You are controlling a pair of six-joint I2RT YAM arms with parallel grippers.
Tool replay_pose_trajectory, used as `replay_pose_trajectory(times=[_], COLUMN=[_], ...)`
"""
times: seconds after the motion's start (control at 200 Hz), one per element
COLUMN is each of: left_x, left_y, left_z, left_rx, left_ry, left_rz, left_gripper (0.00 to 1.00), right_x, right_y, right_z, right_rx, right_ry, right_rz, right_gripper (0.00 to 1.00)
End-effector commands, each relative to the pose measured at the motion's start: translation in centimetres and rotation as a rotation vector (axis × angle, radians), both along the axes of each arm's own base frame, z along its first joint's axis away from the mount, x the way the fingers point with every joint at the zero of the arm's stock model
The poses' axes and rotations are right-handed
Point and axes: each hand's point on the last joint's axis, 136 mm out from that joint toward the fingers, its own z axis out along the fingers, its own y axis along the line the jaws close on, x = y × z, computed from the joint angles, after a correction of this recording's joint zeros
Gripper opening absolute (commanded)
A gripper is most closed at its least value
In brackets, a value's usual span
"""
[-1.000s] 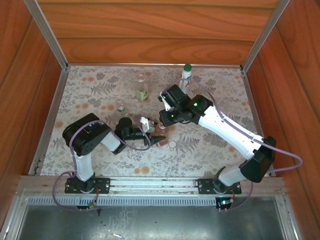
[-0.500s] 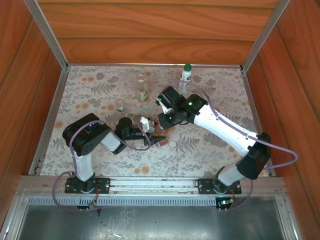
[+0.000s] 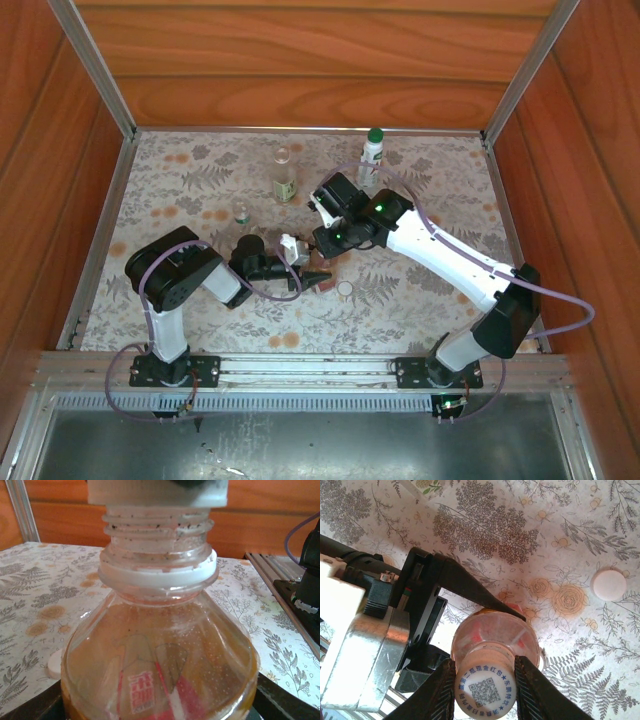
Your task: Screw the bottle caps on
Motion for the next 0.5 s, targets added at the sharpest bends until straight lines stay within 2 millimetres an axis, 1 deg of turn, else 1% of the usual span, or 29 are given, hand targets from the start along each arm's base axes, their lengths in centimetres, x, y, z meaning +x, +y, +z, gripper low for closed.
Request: replay_pose_trajectory(times=[0.0, 0.25, 0.495], left_x=[0.0, 0.0, 0.0], left_y=[0.0, 0.0, 0.0], left_z=[-0.7, -0.7, -0.7], left_rx=[0.014, 0.014, 0.015], left_ry=[0.025, 0.025, 0.026], left_rz=[-0.01, -0.011, -0.01], left_gripper=[0.64, 0.64, 0.64], right_x=[-1.0, -1.3, -2.0], right_y=[0.1, 0.3, 0.0], right_z=[-0.2, -0.4, -1.3], right_rx=[0.009, 0.002, -0.032], right_ry=[0.022, 0.012, 0.007], right_rz=[0.017, 0.053, 0.084], right_gripper=[0.33, 0.33, 0.35])
